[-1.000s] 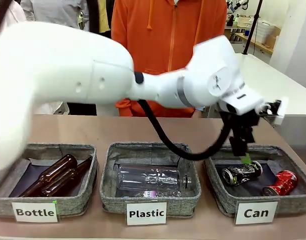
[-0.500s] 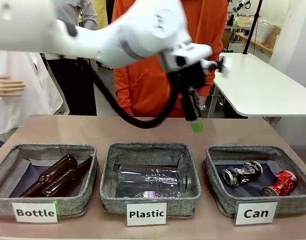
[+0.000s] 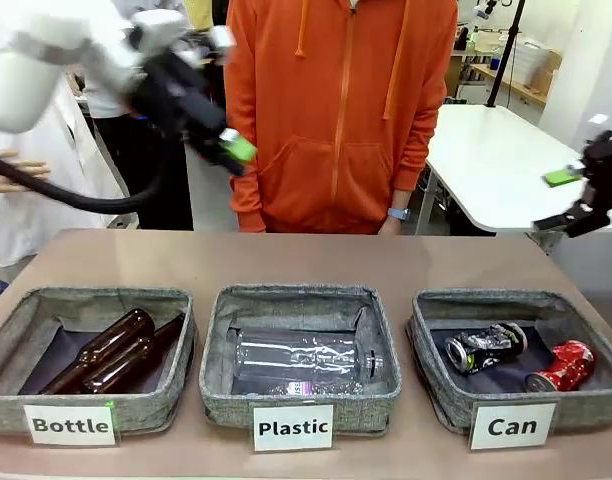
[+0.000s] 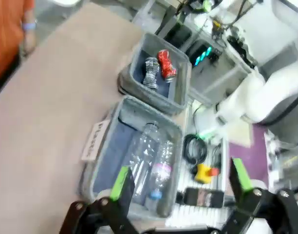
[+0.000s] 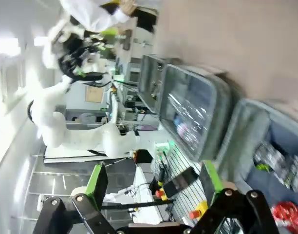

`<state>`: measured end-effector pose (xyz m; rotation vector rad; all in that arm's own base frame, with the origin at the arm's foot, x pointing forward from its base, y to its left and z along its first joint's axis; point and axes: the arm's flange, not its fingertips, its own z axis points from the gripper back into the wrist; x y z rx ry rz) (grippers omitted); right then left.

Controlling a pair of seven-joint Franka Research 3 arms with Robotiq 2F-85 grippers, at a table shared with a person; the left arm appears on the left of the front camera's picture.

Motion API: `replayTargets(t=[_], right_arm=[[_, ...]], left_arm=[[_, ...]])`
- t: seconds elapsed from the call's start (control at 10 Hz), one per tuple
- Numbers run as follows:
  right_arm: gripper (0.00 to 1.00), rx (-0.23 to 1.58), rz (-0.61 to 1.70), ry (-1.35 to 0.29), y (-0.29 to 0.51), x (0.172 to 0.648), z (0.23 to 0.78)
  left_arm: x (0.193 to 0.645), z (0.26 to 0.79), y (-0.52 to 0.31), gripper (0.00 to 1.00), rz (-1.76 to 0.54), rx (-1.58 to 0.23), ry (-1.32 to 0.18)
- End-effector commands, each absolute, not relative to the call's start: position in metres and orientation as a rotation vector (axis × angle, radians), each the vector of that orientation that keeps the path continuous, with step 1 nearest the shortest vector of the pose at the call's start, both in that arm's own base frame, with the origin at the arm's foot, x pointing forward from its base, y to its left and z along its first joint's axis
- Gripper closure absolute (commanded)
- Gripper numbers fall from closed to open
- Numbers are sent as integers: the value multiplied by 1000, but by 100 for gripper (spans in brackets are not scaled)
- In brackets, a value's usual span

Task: Sort the can waste into the basket.
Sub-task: Pick up the can waste from the table and place it in the right Fabric basket.

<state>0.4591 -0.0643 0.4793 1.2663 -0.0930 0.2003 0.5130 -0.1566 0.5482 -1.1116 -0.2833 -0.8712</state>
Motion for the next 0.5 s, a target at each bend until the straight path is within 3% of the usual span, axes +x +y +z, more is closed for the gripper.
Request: replayTargets(t=[0.0, 0.4], right_arm=[[0, 1341, 151, -127, -32, 462, 493], [0, 1456, 69, -28, -20, 478, 475]], left_arm=[[505, 513, -82, 0, -693, -1305, -324], [477, 429, 70, 0, -417, -1487, -446]])
